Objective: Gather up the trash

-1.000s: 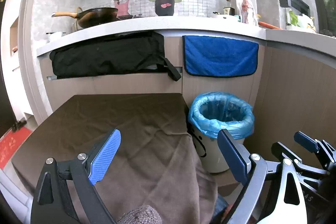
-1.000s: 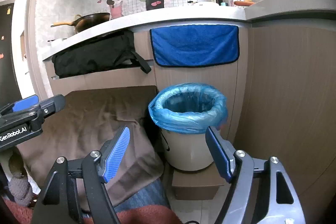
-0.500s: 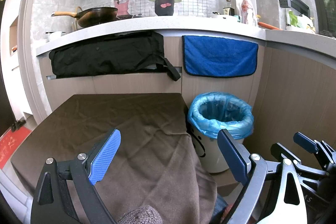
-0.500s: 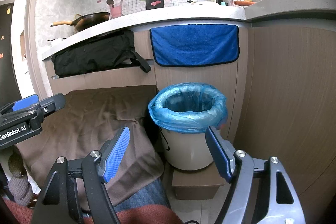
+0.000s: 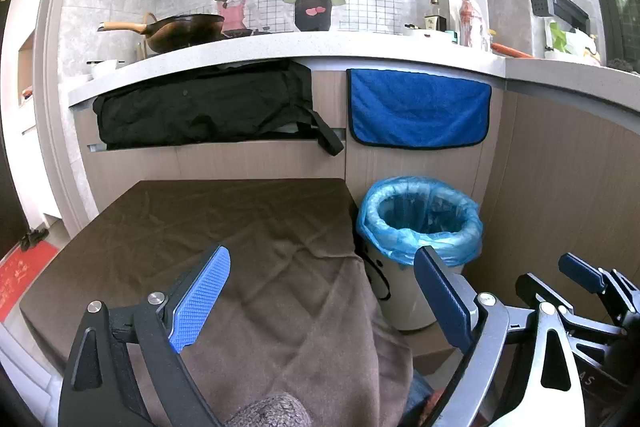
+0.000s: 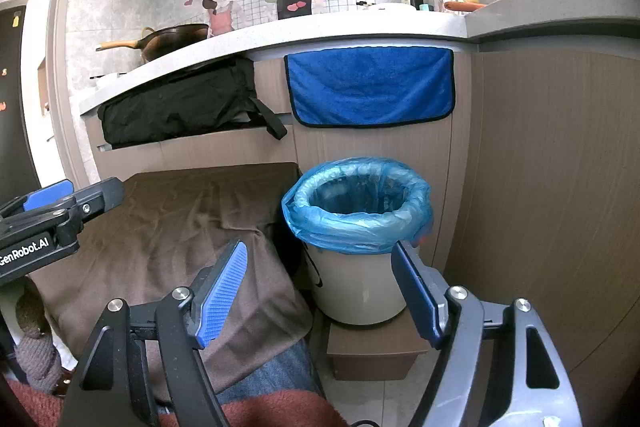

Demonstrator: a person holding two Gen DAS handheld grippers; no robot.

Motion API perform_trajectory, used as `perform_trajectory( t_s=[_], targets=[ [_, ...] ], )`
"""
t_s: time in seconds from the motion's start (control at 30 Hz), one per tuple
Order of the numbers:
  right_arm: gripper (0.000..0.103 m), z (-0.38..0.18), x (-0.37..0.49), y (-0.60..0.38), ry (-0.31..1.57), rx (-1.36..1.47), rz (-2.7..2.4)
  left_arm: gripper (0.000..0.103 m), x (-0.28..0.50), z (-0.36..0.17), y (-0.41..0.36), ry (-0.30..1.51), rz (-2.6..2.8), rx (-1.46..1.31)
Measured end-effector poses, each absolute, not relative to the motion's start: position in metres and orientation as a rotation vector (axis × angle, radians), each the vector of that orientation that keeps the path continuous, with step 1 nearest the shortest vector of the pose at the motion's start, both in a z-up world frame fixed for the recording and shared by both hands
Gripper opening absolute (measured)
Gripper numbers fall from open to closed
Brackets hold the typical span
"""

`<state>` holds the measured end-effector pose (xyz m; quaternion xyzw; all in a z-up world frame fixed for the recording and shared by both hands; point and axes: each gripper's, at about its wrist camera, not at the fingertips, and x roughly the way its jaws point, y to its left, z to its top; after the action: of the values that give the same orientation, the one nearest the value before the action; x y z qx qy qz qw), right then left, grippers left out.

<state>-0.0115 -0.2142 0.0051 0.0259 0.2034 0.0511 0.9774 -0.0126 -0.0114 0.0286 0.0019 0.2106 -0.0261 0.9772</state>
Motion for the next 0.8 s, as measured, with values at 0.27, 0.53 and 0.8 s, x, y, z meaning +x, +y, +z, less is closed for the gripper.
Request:
perform_trajectory(
  t_s=[0.27, 0.53, 0.8],
  targets=[
    [0.072, 0.0041, -0.0137, -0.2143, 0.41, 0.052, 0.102, 0.093, -0.012, 0.0278, -0.0115, 0.424, -0.053, 0.004],
    [0.072, 0.0044, -0.0126, -0.2144, 0.41, 0.052, 0.102, 0.093, -0.012, 0.0277, -0.0119, 0.424, -0.052, 0.003],
    [0.072, 0.0038, -0.0129, -0.2153, 0.412, 0.054, 0.103, 0.093, -0.0122, 0.0278, -0.012, 0.423, -0.051, 0.002]
  ],
)
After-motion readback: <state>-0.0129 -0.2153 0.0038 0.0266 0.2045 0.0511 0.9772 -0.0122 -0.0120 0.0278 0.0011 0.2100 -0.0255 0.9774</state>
